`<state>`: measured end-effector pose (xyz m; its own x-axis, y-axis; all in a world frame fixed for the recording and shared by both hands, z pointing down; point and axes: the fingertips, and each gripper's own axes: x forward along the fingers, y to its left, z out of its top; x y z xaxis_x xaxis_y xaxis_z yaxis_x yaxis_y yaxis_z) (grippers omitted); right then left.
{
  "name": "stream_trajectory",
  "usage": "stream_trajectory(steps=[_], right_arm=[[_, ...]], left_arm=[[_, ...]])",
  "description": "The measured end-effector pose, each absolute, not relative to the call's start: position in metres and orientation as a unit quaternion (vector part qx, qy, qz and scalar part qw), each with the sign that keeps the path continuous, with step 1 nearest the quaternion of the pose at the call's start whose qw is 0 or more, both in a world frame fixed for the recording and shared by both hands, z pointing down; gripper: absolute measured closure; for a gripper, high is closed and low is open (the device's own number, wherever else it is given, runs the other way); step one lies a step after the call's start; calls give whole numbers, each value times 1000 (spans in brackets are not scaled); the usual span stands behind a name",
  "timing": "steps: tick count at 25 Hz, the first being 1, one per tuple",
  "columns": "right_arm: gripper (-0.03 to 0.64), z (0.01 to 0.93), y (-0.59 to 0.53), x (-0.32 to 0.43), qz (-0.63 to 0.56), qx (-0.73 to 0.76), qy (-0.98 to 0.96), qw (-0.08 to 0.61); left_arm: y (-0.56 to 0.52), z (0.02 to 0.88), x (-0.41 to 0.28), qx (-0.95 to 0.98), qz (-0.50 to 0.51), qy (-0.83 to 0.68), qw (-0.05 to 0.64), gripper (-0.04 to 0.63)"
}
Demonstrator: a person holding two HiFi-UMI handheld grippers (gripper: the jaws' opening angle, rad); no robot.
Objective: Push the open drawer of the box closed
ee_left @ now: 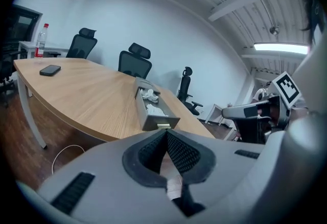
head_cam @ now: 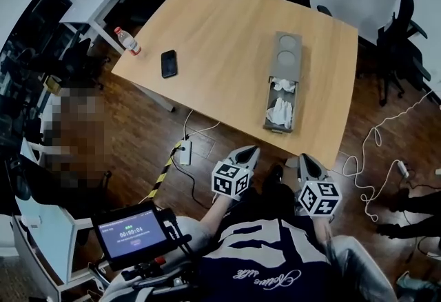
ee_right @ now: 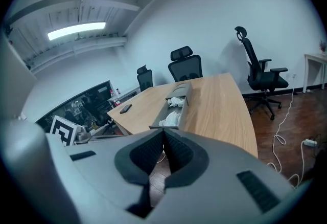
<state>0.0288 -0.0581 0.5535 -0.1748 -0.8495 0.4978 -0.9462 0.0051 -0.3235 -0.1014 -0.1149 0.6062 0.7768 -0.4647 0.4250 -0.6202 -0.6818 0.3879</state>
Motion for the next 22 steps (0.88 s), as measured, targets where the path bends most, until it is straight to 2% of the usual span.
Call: stream_trajectory(steps=[22], right_arm=[[618, 568, -198, 123, 318, 611, -721, 75]], left_arm=[[-193, 665, -36, 861, 229, -311, 330, 594]])
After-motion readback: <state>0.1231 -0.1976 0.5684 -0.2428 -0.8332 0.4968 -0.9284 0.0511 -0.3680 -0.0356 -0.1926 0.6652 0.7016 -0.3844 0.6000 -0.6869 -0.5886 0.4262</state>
